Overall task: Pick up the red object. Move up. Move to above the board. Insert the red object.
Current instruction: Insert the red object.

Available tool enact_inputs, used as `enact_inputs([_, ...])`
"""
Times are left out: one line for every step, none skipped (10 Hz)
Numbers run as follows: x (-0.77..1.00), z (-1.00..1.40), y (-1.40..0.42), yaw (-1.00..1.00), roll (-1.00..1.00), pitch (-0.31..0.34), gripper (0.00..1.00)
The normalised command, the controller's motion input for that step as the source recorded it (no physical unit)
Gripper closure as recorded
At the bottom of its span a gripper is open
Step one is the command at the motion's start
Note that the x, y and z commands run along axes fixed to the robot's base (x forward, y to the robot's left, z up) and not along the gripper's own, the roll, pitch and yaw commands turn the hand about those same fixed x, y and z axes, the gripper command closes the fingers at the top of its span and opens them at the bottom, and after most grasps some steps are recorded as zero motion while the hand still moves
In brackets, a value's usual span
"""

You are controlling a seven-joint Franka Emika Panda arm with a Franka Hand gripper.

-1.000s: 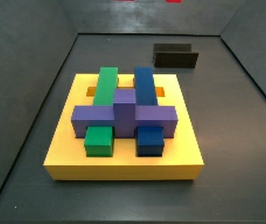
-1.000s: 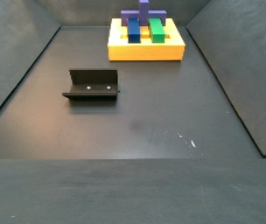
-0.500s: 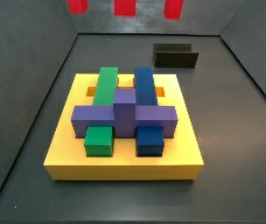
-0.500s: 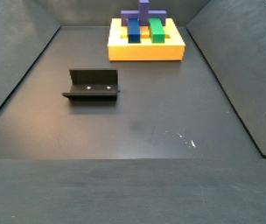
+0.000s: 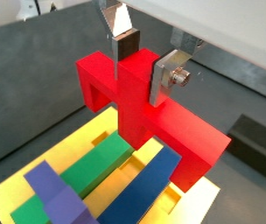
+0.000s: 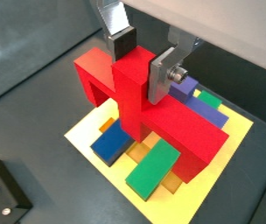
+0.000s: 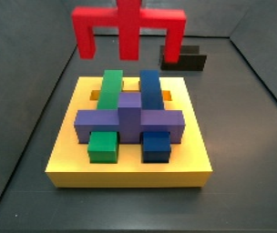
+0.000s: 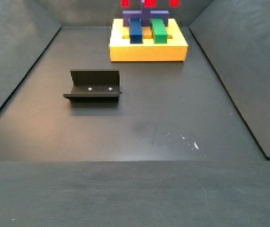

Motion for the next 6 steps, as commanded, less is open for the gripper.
enact_inputs([0.00,-0.65,-0.13,0.09,0.11,-0.083,1.00])
enact_inputs([0.00,-0.72,0.00,0.04,0.09,-0.167,1.00])
enact_inputs([0.00,-0.55,0.06,0.05,0.02,-0.174,1.00])
enact_inputs([0.12,-0.29,0.00,0.00,0.00,-0.133,1.00])
enact_inputs([0.19,-0.10,0.00,0.00,0.01,-0.091,1.00])
enact_inputs([0.08,-0.09,0.02,0.00,0.00,-0.084,1.00])
